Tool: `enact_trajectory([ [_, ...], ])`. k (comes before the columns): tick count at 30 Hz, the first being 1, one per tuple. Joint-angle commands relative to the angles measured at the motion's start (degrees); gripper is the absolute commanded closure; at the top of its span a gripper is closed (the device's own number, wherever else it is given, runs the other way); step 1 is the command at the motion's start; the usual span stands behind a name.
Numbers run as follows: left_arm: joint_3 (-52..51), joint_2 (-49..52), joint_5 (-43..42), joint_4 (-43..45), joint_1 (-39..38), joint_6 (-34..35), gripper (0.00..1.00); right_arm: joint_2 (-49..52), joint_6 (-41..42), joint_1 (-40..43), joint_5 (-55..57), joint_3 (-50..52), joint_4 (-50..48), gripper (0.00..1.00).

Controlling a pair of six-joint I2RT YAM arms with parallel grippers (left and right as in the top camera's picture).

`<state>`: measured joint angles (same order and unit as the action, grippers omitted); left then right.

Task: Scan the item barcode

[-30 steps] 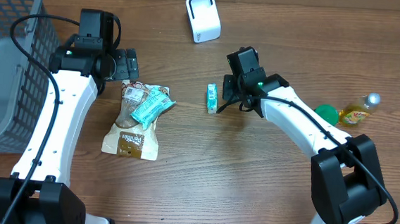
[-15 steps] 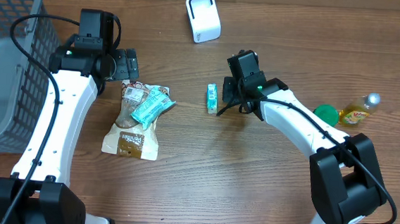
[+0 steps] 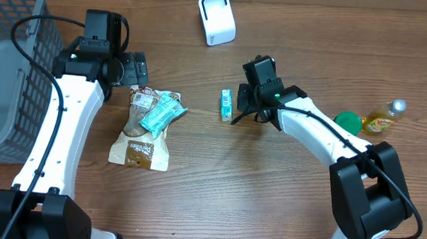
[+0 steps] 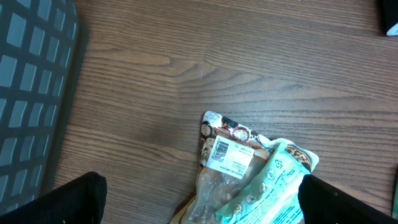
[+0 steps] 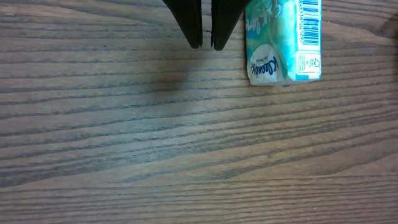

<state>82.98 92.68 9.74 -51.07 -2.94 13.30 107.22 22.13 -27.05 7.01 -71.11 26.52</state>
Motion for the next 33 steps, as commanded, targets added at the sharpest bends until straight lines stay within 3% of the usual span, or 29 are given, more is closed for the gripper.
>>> enact_trajectory([
  [1, 0.4, -0.4, 0.8, 0.2, 0.2, -0.7, 0.00, 0.2, 0.4, -0.2, -1.1, 0.7, -0.5, 0.96],
  [17, 0.4, -0.4, 0.8, 0.2, 0.2, -0.7, 0.00, 0.2, -1.7, -0.2, -6.5, 0.7, -0.1, 0.96],
  [27, 0.4, -0.4, 0.8, 0.2, 0.2, -0.7, 0.00, 0.6, 7.7, -0.2, -8.4, 0.7, 1.5, 0.96],
  [33, 0.4, -0.4, 0.8, 0.2, 0.2, -0.7, 0.00, 2.2, 6.7, -0.2, -12.3, 0.7, 0.5, 0.96],
])
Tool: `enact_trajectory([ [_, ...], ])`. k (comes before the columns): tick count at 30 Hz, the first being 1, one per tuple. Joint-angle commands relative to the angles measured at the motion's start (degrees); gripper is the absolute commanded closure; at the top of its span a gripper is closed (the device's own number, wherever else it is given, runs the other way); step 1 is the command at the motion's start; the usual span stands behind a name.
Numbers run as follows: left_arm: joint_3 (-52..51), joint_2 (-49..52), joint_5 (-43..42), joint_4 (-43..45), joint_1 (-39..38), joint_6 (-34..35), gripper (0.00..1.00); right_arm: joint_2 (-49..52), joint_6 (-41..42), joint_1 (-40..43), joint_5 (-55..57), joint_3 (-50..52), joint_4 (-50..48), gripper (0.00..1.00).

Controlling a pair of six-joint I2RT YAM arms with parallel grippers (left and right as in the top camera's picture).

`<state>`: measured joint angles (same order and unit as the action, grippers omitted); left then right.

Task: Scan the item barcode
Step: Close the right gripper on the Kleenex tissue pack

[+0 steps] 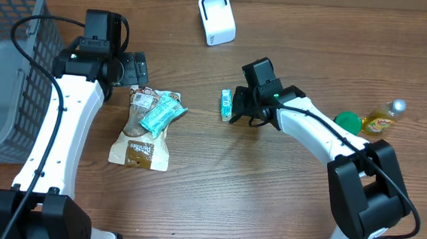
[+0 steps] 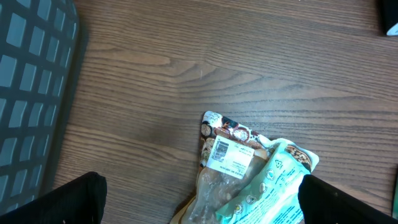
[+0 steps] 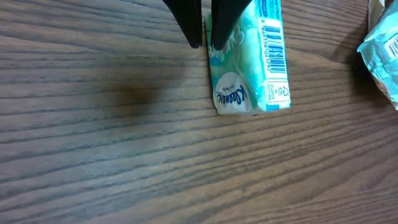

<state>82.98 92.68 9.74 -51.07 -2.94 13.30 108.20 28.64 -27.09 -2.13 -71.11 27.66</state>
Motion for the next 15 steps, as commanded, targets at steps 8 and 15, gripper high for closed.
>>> enact_trajectory([
  [8, 0.4, -0.4, 0.8, 0.2, 0.2, -0.7, 0.00, 2.7, -4.9, -0.3, -10.9, 0.7, -1.9, 0.96],
  [15, 0.4, -0.4, 0.8, 0.2, 0.2, -0.7, 0.00, 2.7, -4.9, -0.3, -10.9, 0.7, -2.4, 0.95],
])
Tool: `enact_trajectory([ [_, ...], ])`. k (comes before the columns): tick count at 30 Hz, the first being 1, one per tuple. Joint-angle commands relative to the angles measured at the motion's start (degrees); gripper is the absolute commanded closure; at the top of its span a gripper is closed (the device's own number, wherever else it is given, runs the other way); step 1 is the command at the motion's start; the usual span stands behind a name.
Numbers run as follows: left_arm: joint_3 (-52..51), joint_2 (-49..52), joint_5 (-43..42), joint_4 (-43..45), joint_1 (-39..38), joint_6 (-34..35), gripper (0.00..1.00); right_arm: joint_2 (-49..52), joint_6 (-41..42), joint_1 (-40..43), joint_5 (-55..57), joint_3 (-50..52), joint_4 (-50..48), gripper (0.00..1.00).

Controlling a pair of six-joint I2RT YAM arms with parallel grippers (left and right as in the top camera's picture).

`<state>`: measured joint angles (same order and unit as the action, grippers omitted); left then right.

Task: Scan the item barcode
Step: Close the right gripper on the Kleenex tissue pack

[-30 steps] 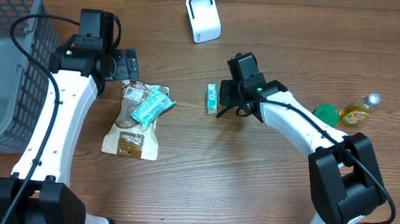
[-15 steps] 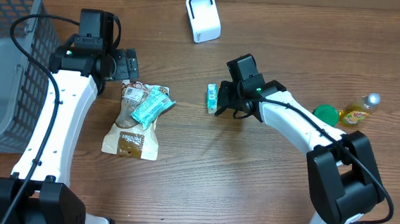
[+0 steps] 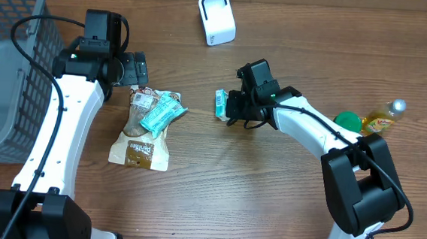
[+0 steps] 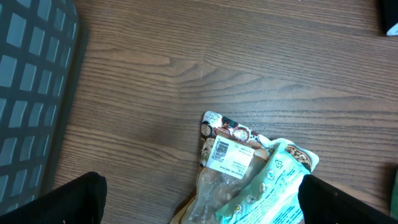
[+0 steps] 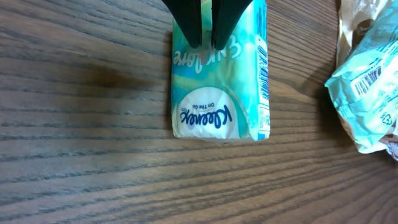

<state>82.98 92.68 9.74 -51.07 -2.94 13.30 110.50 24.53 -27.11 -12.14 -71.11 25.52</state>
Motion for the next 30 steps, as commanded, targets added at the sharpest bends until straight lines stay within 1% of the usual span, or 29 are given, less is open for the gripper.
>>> enact_trajectory([
  [1, 0.4, -0.4, 0.8, 0.2, 0.2, -0.7, 0.00, 0.4, -0.8, -0.3, -0.9, 0.7, -0.2, 0.94],
  [10, 0.4, -0.4, 0.8, 0.2, 0.2, -0.7, 0.01, 0.4, -3.2, -0.3, -2.6, 0.7, -0.6, 0.85],
  [13, 0.4, -0.4, 0.8, 0.2, 0.2, -0.7, 0.01, 0.4, -3.2, -0.3, -2.6, 0.7, -0.7, 0.74],
  [17, 0.4, -0.4, 0.8, 0.2, 0.2, -0.7, 0.00, 0.6, -3.6, -0.3, -2.5, 0.7, -3.0, 0.69],
  [21, 0.4, -0.4, 0.8, 0.2, 0.2, -0.7, 0.01, 1.5, -3.8, -0.3, -2.5, 0.7, -6.1, 0.68],
  [30, 0.4, -0.4, 0.8, 0.2, 0.2, -0.7, 0.00, 2.6, -3.8, -0.3, -4.3, 0.7, -7.0, 0.66],
])
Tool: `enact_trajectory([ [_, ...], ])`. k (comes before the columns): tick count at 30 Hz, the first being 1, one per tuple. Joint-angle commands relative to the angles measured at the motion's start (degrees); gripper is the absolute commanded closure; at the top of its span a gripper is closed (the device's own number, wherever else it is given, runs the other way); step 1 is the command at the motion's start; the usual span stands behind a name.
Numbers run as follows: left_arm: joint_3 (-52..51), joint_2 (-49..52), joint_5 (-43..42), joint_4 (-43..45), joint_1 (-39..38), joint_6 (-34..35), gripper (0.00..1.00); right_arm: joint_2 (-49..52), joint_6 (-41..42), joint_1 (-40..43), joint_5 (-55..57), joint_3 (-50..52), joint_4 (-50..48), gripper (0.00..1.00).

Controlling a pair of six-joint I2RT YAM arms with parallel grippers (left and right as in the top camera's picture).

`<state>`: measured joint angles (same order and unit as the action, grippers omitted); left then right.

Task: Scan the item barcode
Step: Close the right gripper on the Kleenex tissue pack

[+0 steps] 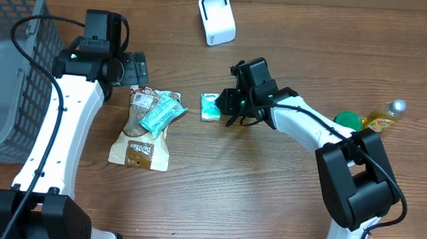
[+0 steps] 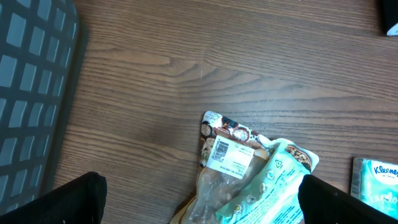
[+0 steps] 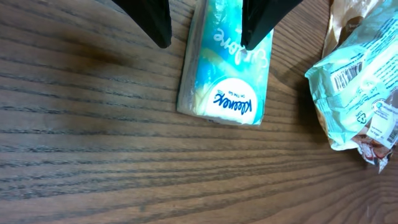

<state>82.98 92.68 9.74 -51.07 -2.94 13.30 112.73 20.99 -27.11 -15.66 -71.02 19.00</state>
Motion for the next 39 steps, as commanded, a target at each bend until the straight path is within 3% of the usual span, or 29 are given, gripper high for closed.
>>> enact_trajectory([
  [1, 0.4, -0.4, 0.8, 0.2, 0.2, -0.7, 0.00, 0.4, -0.3, -0.3, -0.8, 0.6, -0.5, 0.66],
  [39, 0.4, -0.4, 0.8, 0.2, 0.2, -0.7, 0.01, 1.9, -0.2, -0.6, -2.6, 0.6, -2.3, 0.66],
])
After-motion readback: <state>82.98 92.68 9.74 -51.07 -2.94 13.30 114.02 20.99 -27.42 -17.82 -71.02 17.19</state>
